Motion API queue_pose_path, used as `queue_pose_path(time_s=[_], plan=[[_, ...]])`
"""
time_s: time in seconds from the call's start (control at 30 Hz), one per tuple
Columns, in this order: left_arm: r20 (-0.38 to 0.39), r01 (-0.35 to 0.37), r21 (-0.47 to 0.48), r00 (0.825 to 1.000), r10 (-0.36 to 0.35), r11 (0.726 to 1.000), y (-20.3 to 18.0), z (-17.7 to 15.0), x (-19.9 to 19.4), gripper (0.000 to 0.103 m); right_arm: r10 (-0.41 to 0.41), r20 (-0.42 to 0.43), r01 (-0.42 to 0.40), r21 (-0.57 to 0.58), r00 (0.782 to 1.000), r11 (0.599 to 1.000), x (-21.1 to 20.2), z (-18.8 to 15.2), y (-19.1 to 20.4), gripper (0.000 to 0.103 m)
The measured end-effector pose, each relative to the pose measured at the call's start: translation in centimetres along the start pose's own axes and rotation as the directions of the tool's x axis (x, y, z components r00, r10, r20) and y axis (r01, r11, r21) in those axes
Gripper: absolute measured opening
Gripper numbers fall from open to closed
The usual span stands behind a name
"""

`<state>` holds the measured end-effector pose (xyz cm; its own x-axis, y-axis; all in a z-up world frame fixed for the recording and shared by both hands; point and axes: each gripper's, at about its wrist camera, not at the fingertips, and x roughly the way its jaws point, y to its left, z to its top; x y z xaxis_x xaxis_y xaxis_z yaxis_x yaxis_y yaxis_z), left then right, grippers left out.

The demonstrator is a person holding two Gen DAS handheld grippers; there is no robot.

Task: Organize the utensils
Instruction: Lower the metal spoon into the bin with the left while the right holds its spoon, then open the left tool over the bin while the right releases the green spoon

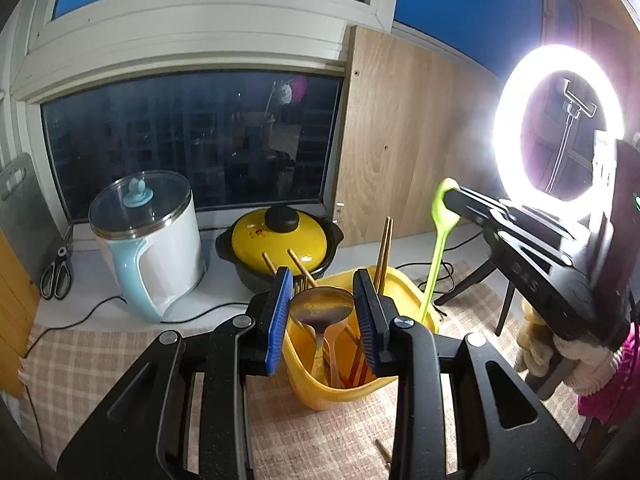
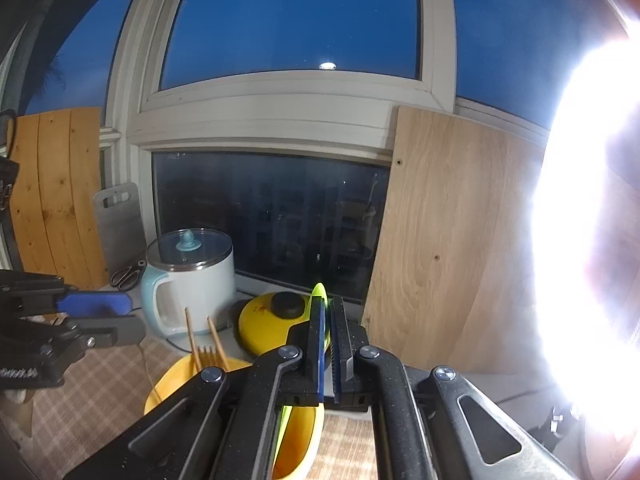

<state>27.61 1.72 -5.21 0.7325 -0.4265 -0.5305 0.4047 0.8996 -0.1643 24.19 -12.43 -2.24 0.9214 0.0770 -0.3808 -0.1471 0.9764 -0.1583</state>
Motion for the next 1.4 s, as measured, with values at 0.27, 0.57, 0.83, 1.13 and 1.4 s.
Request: queue_pose_path(time_s=[0.27, 0.57, 0.83, 1.13, 1.4], plan=[[-0.039, -0.006, -0.023, 0.999, 0.005, 1.000, 0.1, -1.3, 1.0, 0.031, 0.042, -0.078, -0.039, 0.040, 0.996, 0.998, -0.1, -2.8, 0.1, 0.000], [-0.054, -0.008, -0.026, 0.999, 0.006, 1.000, -0.1, -1.4, 1.1, 0.031, 0.074, -0.117, -0.068, 0.059, 0.990, 0.996, -0.3, -3.6, -0.4, 0.001], [-0.033, -0.037, -0.008, 0.999, 0.037, 0.999, -0.5, -1.4, 0.0, 0.031, 0.079, -0.109, -0.072, 0.071, 0.991, 0.995, -1.0, -3.6, -0.7, 0.028], [-0.015, -0.048, -0.010, 0.999, 0.048, 0.999, -0.9, -1.8, -1.7, 0.031, 0.077, -0.095, -0.067, 0.097, 0.993, 0.993, -3.1, -4.0, -1.5, 0.047], [-0.006, -0.071, 0.026, 0.997, 0.071, 0.997, -2.5, -2.8, -3.3, 0.032, 0.064, -0.058, -0.058, 0.103, 0.996, 0.993, -6.1, -5.0, -1.9, 0.081]])
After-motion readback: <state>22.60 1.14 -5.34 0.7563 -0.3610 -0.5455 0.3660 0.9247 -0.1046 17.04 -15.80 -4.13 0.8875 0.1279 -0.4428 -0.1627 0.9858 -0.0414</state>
